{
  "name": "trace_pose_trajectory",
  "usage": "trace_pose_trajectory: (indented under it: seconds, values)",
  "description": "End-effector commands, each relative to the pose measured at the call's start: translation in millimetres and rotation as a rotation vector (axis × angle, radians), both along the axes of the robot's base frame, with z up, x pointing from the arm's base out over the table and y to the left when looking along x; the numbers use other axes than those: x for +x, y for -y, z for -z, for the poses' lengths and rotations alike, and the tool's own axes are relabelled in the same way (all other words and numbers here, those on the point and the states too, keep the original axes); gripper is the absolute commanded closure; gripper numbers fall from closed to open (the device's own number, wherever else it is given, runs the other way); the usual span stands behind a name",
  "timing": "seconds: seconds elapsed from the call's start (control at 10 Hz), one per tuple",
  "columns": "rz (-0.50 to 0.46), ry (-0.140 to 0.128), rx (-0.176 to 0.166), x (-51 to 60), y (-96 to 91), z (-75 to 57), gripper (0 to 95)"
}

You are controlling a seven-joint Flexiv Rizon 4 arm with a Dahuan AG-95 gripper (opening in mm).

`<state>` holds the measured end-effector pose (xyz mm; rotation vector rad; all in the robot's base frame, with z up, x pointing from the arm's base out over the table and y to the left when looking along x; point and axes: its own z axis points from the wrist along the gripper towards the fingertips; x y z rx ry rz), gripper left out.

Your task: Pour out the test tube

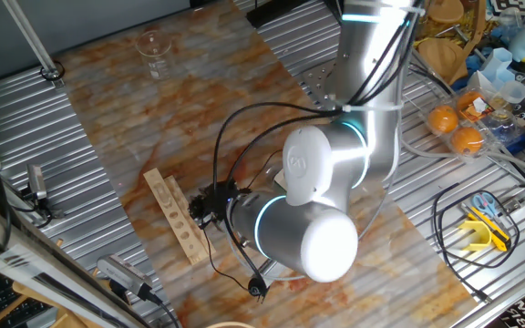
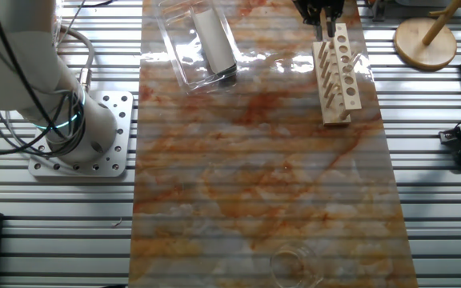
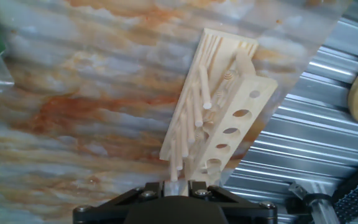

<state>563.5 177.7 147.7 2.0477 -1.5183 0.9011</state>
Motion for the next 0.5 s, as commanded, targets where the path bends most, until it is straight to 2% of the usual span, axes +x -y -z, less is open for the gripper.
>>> trace_pose_trajectory:
  seconds: [0.1, 0.5]
  values:
    - [-0.005, 0.001, -0.009, 1.1, 0.5, 1.4, 76.0]
    - [-0.019, 0.015, -0.017, 3.9, 3.7, 6.1, 76.0]
